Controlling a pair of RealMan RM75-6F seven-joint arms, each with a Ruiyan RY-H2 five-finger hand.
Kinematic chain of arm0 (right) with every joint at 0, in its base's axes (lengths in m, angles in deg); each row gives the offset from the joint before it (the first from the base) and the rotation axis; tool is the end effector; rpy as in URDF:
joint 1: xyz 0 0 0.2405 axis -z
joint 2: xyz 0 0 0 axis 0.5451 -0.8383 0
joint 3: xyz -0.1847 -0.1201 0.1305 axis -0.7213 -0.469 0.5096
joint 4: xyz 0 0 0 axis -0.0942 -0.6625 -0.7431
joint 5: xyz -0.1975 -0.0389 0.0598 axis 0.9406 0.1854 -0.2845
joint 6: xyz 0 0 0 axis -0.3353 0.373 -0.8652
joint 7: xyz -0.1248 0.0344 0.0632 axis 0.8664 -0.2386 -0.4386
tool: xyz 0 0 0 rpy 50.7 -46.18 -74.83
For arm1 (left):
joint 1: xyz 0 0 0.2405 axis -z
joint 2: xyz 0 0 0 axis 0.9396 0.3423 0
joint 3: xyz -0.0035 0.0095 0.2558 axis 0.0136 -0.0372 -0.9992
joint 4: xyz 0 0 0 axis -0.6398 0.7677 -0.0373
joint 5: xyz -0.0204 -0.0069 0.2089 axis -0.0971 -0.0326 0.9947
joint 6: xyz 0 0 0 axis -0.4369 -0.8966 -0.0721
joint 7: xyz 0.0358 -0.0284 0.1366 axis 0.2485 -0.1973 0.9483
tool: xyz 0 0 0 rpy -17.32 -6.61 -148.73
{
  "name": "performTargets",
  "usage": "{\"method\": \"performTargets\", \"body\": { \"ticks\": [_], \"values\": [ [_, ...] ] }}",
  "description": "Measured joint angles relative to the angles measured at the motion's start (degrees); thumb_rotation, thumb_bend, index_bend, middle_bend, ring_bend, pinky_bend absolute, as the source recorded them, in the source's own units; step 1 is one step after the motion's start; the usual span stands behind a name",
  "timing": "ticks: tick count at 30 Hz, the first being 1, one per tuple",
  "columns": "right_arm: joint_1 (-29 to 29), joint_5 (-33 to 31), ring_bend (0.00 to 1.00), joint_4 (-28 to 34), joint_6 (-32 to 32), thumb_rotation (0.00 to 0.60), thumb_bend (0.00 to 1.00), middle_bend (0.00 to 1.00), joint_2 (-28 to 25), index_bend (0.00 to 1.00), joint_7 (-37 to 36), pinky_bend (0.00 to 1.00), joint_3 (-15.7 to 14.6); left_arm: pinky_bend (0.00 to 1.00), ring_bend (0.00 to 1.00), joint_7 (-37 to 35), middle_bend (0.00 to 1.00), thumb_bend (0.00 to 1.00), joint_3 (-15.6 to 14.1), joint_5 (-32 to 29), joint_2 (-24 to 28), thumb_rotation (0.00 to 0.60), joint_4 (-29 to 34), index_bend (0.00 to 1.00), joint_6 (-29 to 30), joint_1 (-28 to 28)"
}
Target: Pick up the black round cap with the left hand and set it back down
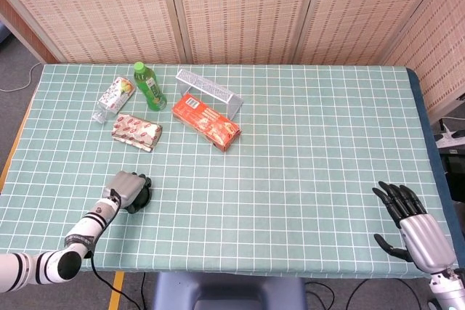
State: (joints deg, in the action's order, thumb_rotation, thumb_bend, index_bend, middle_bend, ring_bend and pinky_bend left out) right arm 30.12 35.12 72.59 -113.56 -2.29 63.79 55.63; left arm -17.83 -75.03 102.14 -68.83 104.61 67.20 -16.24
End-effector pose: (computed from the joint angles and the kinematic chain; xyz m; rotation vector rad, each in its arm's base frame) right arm -0.2862 -0.1409 0.1655 1.5963 -0.9528 0.9806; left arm -0.1990 0.3270 0.0281 -2.0507 -0.9418 -0.2803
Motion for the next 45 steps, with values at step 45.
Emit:
{"method": "performTargets", "body": {
  "ticks": [45],
  "values": [
    [0.2,1.8,0.0,-0.2,-1.5,0.6,0.22,0.0,-0.5,0.0,-2.4,0.0,-0.7,0.24,0.15,2.0,0.22,0.39,-3.2,6.9,1.1,0.6,2.8,0.13,9.1,-2.7]
  ]
}}
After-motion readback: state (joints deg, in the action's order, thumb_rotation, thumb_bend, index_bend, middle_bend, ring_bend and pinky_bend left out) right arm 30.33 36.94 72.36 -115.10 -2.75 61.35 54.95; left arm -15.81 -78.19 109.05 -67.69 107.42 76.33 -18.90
